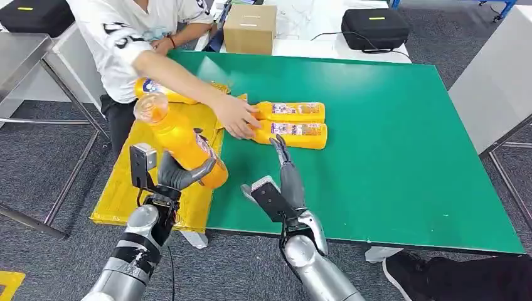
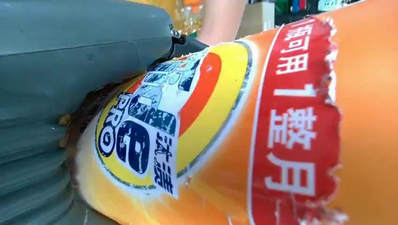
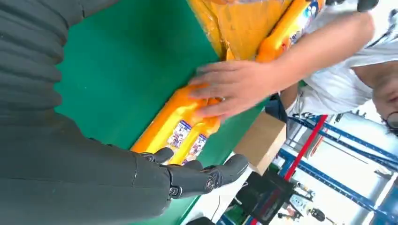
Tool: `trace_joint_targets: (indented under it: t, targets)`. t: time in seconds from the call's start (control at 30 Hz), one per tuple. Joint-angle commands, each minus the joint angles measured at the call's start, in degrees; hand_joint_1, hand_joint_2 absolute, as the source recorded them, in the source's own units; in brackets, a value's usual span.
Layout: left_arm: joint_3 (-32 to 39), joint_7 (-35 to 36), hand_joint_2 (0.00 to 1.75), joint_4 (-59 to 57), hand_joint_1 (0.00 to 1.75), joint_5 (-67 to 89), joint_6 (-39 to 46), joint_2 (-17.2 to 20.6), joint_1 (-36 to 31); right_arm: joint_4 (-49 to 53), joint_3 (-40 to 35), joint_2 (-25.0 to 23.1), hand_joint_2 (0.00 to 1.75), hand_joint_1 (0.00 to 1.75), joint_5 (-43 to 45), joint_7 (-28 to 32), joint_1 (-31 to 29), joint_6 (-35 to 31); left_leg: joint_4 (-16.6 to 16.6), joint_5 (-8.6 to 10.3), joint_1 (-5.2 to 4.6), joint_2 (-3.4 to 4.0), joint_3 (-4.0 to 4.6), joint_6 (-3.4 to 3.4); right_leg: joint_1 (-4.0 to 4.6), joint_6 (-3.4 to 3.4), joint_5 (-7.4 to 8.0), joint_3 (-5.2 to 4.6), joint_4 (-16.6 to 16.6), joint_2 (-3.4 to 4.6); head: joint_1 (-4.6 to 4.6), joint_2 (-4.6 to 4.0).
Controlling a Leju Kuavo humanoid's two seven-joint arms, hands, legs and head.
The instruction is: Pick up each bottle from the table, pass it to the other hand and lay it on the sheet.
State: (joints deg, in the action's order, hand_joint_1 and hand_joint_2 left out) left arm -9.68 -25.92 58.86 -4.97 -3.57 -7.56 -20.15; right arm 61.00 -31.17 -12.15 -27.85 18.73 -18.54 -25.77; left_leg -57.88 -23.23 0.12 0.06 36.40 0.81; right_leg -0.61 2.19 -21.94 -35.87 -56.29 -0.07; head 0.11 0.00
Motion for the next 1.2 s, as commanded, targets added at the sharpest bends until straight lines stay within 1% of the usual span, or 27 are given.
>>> trace_joint_targets:
  t: [0.03,0.1,0.13,0.2,0.23,0.27,0.33,0.37,0.53,0.57,0.63,0.67,0.7,0.73,0.77,0.83,0.87,0.93,1.0,1.03,1.07,1.1,1.13,1.17,1.2]
  targets:
    - [-1.0,-0.4,1.75,-12.3,1.75,24.4,15.9,6.9,-9.0,5.9,5.5,1.4,1.75,0.00,4.2,1.7,0.2,0.4,0.0,-0.11,0.04,-0.07,-0.25,-0.06,0.04,-0.09,-0.14,0.27,0.0,-0.07,0.00,0.00]
    - [-1.2,0.0,1.75,-19.0,1.75,32.7,20.0,9.5,-12.4,7.5,6.5,1.6,1.75,0.00,5.6,1.9,0.2,1.5,0.0,-0.09,0.05,-0.12,-0.31,-0.08,0.06,-0.12,-0.15,0.31,0.0,-0.11,0.00,0.00]
    - [-1.1,0.2,1.75,-22.1,1.75,36.2,20.6,10.4,-13.9,7.7,6.7,1.6,1.75,0.00,5.7,1.9,0.0,2.0,0.0,-0.05,0.03,-0.09,-0.21,-0.07,0.04,-0.09,-0.09,0.20,0.0,-0.08,0.00,0.00]
    - [-0.8,0.5,1.75,-27.4,1.75,41.8,21.8,12.2,-16.3,7.7,6.9,1.5,1.75,0.00,6.0,2.0,-0.3,3.0,0.0,-0.07,0.05,-0.02,-0.33,-0.08,0.05,-0.11,-0.10,0.30,0.0,-0.01,0.00,0.00]
    - [-1.8,2.1,1.75,-29.6,1.75,45.3,23.4,13.3,-17.4,7.6,7.0,1.3,1.75,0.00,6.2,2.2,-0.5,3.2,0.0,-0.03,0.04,0.04,-0.23,-0.06,0.04,-0.09,-0.04,0.18,0.0,0.05,0.00,0.00]
    - [-1.3,1.4,1.75,-30.6,1.75,45.4,23.2,13.6,-17.9,7.4,6.9,1.2,1.75,0.00,6.3,2.2,-0.6,3.4,0.0,-0.07,0.04,0.05,-0.34,-0.07,0.05,-0.11,-0.08,0.27,0.0,0.05,0.00,0.00]
    - [-1.3,1.4,1.75,-30.6,1.75,45.4,23.2,13.6,-17.9,7.4,6.9,1.2,1.75,0.00,6.3,2.2,-0.6,3.4,0.0,0.02,0.06,0.05,-0.20,-0.10,0.05,-0.07,-0.04,0.15,0.0,0.04,0.00,0.00]
    - [-1.3,1.4,1.75,-30.5,1.75,45.5,23.3,13.5,-17.9,7.4,6.9,1.1,1.75,0.00,6.3,2.3,-0.6,3.4,0.0,-0.04,0.07,0.03,-0.33,-0.12,0.06,-0.10,-0.12,0.27,-0.1,0.02,0.00,0.00]
    - [-1.3,1.5,1.75,-30.5,1.75,45.6,23.4,13.3,-17.8,7.3,6.9,1.1,1.75,0.00,6.3,2.3,-0.6,3.3,0.0,0.01,0.06,-0.06,-0.20,-0.09,0.05,-0.06,-0.10,0.18,-0.1,-0.06,0.02,0.00]
    - [-1.4,2.2,1.75,-30.7,1.75,46.0,23.6,13.1,-17.9,7.2,6.8,1.1,1.75,0.00,6.4,2.4,-0.6,3.4,0.0,-0.07,0.08,-0.04,-0.33,-0.10,0.07,-0.08,-0.16,0.31,-0.1,-0.04,0.00,0.00]
    - [-2.6,3.7,1.75,-32.4,1.75,50.5,23.5,15.0,-18.6,7.0,6.7,1.0,1.75,0.00,7.0,2.9,-1.0,3.9,0.0,0.05,0.06,0.00,-0.08,-0.08,0.04,-0.05,-0.03,0.07,0.0,0.00,0.00,0.00]
    - [-3.6,4.5,1.75,-33.5,1.75,52.8,24.0,16.3,-19.0,7.0,6.7,1.0,1.75,0.00,7.3,3.0,-1.3,4.1,0.0,-0.05,0.07,-0.01,-0.27,-0.10,0.05,-0.08,-0.13,0.26,-0.1,0.00,0.00,0.00]
    - [-4.3,4.9,1.75,-35.0,1.75,54.8,24.0,17.7,-19.5,7.0,6.9,1.0,1.75,0.00,7.9,3.3,-1.5,4.3,0.0,0.04,0.05,0.04,-0.07,-0.09,0.03,-0.06,-0.03,0.06,0.0,0.04,0.02,0.00]
    - [-4.3,5.3,1.75,-35.9,1.75,55.6,23.7,18.5,-19.9,6.9,6.9,1.0,1.75,0.00,7.9,3.3,-1.8,4.4,0.0,0.02,0.05,0.10,-0.08,-0.10,0.04,-0.08,-0.02,0.05,-0.1,0.10,0.02,0.00]
    - [-6.2,7.5,1.75,-38.0,1.75,58.6,20.9,19.1,-18.1,5.0,7.7,1.1,1.75,0.00,9.2,0.5,0.2,5.5,0.0,-0.05,0.07,0.14,-0.21,-0.13,0.05,-0.12,-0.09,0.17,-0.1,0.15,0.02,0.00]
    - [-6.7,7.5,1.75,-40.8,1.75,60.6,22.6,19.6,-16.9,0.4,8.1,0.9,1.75,0.00,10.5,5.3,0.4,5.1,0.0,-0.05,0.08,0.19,-0.31,-0.14,0.07,-0.12,-0.07,0.24,0.0,0.19,0.00,0.00]
    - [-9.1,9.1,1.75,-42.0,1.75,64.1,23.1,20.4,-17.2,-1.0,8.0,0.8,1.75,0.00,10.9,6.3,-0.2,5.3,0.2,-0.05,0.06,0.18,-0.45,-0.14,0.05,-0.12,-0.08,0.35,0.1,0.16,0.00,0.00]
    - [-11.7,10.8,1.75,-43.4,1.75,67.6,20.4,21.6,-18.3,-1.8,7.8,0.7,1.75,0.00,11.0,6.6,-1.0,5.8,0.1,-0.08,0.08,0.17,-0.52,-0.15,0.07,-0.14,-0.12,0.41,0.1,0.16,0.00,0.00]
    - [-14.0,12.2,1.75,-44.1,1.75,70.5,17.1,22.4,-19.0,-1.8,7.4,0.7,1.75,0.00,11.0,6.5,-1.6,6.4,0.0,0.01,0.12,0.11,-0.16,-0.11,0.07,-0.08,-0.05,0.08,0.0,0.09,0.02,0.00]
    - [-15.1,12.2,1.75,-44.4,1.75,71.6,14.9,23.0,-19.4,-1.9,7.2,0.6,1.75,0.00,11.1,6.3,-1.9,6.7,0.0,-0.07,0.14,0.14,-0.35,-0.13,0.09,-0.12,-0.13,0.27,0.0,0.13,0.02,0.00]
    - [-16.2,12.3,1.75,-44.7,1.75,72.9,12.8,23.4,-19.8,-2.0,7.0,0.7,1.75,0.00,11.2,6.1,-2.2,7.1,0.0,-0.06,0.12,0.23,-0.33,-0.13,0.08,-0.12,-0.10,0.22,-0.1,0.23,0.02,0.00]
    - [-16.7,12.2,1.75,-44.8,1.75,73.5,12.1,23.7,-19.9,-2.1,6.9,0.7,1.75,0.00,11.2,6.1,-2.4,7.3,0.0,-0.12,0.13,0.33,-0.43,-0.15,0.09,-0.15,-0.13,0.29,-0.1,0.33,0.00,0.00]
    - [-16.9,12.2,1.75,-44.8,1.75,73.7,11.9,23.8,-20.0,-2.2,6.9,0.7,1.75,0.00,11.2,6.0,-2.4,7.3,0.1,-0.06,0.09,0.34,-0.36,-0.16,0.06,-0.13,-0.06,0.19,-0.1,0.33,0.02,0.00]
    - [-17.0,12.2,1.75,-44.8,1.75,73.9,11.8,23.8,-20.0,-2.3,6.8,0.8,1.75,0.00,11.2,6.0,-2.4,7.4,0.1,-0.01,0.08,0.22,-0.27,-0.18,0.04,-0.10,-0.02,0.13,-0.1,0.20,0.02,0.00]
    - [-16.9,12.2,1.75,-44.9,1.75,73.8,11.7,23.9,-19.9,-2.4,6.8,0.9,1.75,0.00,11.2,6.1,-2.4,7.5,0.1,-0.07,0.09,0.30,-0.47,-0.21,0.06,-0.14,-0.06,0.29,-0.1,0.29,0.02,0.00]
